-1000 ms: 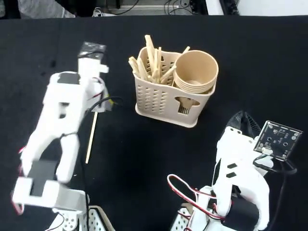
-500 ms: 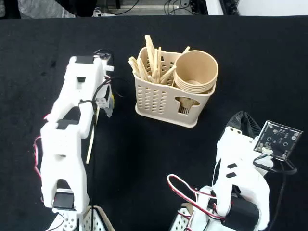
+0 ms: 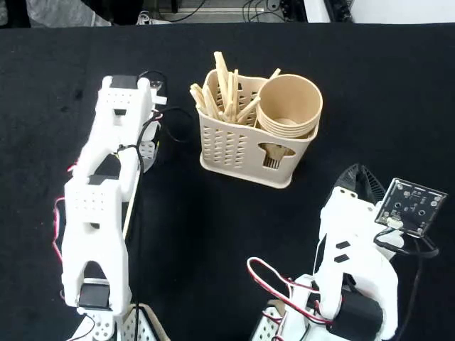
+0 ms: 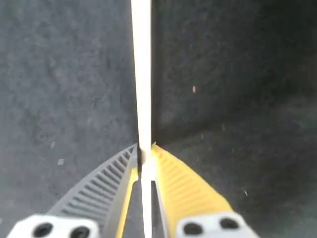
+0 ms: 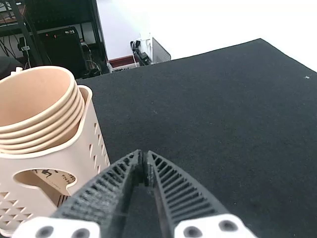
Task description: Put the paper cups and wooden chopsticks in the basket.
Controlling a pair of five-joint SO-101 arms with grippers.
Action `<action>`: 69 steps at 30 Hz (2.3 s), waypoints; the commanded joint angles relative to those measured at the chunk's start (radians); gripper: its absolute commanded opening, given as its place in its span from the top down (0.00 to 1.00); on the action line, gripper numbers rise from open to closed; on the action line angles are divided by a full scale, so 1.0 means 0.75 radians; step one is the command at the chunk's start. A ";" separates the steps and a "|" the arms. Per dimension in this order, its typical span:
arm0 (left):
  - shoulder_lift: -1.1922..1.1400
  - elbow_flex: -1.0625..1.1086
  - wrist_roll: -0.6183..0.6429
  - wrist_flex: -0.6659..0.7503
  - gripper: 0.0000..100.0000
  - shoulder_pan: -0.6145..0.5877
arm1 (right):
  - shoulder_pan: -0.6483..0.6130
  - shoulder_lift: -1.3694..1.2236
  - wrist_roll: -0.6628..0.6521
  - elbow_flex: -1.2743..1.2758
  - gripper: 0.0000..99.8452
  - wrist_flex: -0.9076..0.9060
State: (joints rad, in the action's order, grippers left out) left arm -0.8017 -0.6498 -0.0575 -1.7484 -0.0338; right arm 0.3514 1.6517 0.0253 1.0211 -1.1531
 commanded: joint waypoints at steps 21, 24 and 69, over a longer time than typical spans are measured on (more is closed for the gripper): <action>2.089 0.969 0.172 1.242 0.97 -0.007 | -0.018 0.011 -0.012 -0.001 0.98 0.023; 2.179 1.079 0.172 1.514 0.97 0.134 | -0.018 0.011 -0.012 -0.001 0.98 0.023; 2.731 1.930 0.096 0.972 0.81 0.024 | -0.016 0.013 -0.385 -0.202 0.98 -0.123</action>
State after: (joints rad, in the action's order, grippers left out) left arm 1.0457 0.6038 0.0391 -1.0150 0.1243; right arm 0.3514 1.6517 -0.2294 0.9214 -1.2129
